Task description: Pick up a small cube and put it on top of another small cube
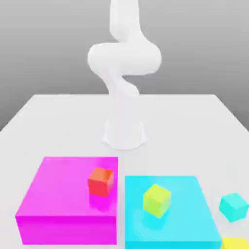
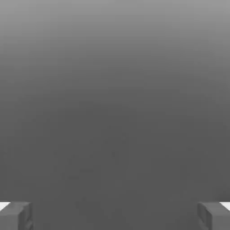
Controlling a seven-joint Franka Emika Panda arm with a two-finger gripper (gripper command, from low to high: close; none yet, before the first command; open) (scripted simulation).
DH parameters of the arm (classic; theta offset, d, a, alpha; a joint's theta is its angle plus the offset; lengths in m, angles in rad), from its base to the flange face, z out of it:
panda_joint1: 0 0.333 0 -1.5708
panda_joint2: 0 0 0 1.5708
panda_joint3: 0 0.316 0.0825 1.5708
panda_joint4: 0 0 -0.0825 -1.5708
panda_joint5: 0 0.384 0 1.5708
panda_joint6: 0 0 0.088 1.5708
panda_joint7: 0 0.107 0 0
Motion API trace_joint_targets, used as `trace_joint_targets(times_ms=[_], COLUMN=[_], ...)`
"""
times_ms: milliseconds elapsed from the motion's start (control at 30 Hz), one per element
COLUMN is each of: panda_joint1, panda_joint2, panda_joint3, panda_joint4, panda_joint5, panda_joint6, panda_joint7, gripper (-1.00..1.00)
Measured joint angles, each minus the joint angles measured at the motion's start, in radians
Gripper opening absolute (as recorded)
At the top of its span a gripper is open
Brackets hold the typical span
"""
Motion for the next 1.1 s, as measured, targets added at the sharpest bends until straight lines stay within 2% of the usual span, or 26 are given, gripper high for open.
trace_joint_targets(times_ms=[367, 633, 833, 1100], panda_joint1=[0.205, 0.295, 0.332, 0.392], panda_joint2=[0.407, 0.695, 0.902, 1.164], panda_joint3=[-0.073, -0.049, -0.018, 0.005], panda_joint4=[0.066, 0.113, 0.145, 0.186], panda_joint5=[0.127, 0.177, 0.145, 0.005], panda_joint6=[0.069, 0.121, 0.171, 0.249], panda_joint7=[-0.423, -0.697, -0.856, -0.99], gripper=[0.0, 0.0, 0.0, 0.0])
